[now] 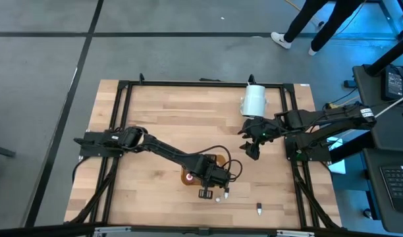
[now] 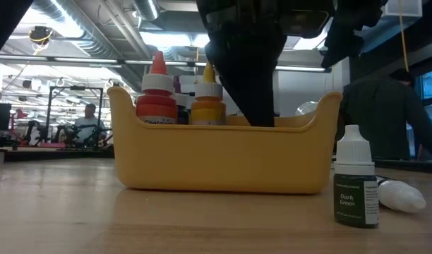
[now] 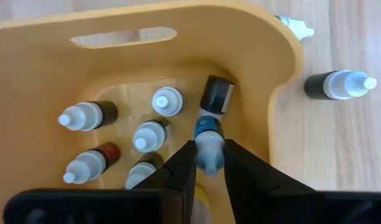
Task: Pick & Place food coloring
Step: Put the small blue food coloring bottle in the yellow bin, then put the small red food coloring bottle in the yellow bin
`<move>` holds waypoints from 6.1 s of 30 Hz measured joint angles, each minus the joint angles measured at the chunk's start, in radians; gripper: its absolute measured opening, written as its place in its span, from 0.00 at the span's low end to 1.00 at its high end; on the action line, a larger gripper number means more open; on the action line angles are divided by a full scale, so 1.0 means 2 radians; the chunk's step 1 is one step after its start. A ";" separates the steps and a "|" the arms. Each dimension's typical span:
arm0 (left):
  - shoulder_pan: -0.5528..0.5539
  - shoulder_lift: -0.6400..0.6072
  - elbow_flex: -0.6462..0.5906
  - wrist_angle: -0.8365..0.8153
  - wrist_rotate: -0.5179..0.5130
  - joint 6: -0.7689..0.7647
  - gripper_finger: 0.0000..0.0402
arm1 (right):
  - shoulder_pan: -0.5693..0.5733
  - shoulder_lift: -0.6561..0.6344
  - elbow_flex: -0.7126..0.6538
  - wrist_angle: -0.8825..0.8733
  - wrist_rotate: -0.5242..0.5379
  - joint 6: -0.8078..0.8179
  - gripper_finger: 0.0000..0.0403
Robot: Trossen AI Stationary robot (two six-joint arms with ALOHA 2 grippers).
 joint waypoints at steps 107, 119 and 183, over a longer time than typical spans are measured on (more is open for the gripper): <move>-0.027 -0.369 -0.405 0.482 -0.006 0.040 0.23 | 0.397 0.182 0.096 -0.091 -0.008 0.749 0.63; -0.028 -0.369 -0.405 0.479 -0.005 0.052 0.23 | 0.405 0.331 0.119 0.022 -0.013 0.763 0.63; 0.016 -0.368 -0.405 0.478 -0.036 -0.096 0.36 | 0.142 0.267 0.366 -0.158 0.132 -0.040 0.18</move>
